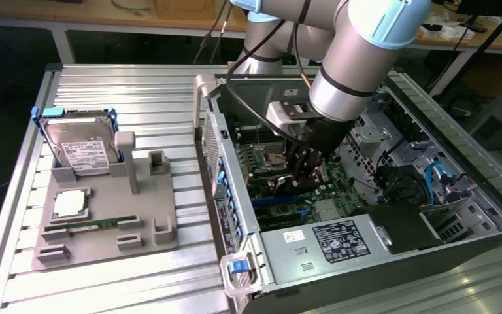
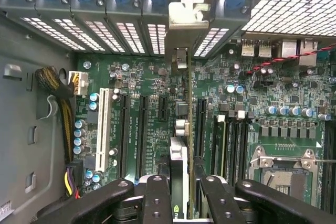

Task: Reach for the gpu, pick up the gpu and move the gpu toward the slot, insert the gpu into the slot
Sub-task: 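Insert the gpu into the slot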

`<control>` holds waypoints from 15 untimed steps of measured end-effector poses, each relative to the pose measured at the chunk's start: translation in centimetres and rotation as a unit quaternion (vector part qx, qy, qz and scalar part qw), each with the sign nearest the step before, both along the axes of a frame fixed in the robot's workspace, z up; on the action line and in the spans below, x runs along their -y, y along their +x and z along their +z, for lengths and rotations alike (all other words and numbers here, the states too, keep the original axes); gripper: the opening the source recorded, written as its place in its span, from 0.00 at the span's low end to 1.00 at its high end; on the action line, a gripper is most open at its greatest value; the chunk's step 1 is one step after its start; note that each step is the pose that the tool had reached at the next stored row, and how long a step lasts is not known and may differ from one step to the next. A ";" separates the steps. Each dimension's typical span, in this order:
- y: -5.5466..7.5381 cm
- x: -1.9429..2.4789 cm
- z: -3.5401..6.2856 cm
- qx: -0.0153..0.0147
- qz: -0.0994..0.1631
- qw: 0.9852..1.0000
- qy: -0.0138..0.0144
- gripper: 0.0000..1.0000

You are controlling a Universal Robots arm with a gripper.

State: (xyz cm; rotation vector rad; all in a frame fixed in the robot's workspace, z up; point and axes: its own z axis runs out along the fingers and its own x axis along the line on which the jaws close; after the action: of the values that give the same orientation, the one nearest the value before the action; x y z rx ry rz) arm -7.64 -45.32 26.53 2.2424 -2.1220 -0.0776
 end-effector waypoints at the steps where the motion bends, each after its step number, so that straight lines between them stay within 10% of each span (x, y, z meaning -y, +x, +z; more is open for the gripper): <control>1: 0.0 0.00 0.00 0.001 0.000 1.000 0.000 0.27; 15: -0.1 0.00 0.01 0.005 -0.016 1.000 0.000 0.27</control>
State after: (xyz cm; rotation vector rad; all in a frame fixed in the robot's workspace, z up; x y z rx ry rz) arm -7.70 -45.31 26.53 2.2142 -2.1618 -0.0668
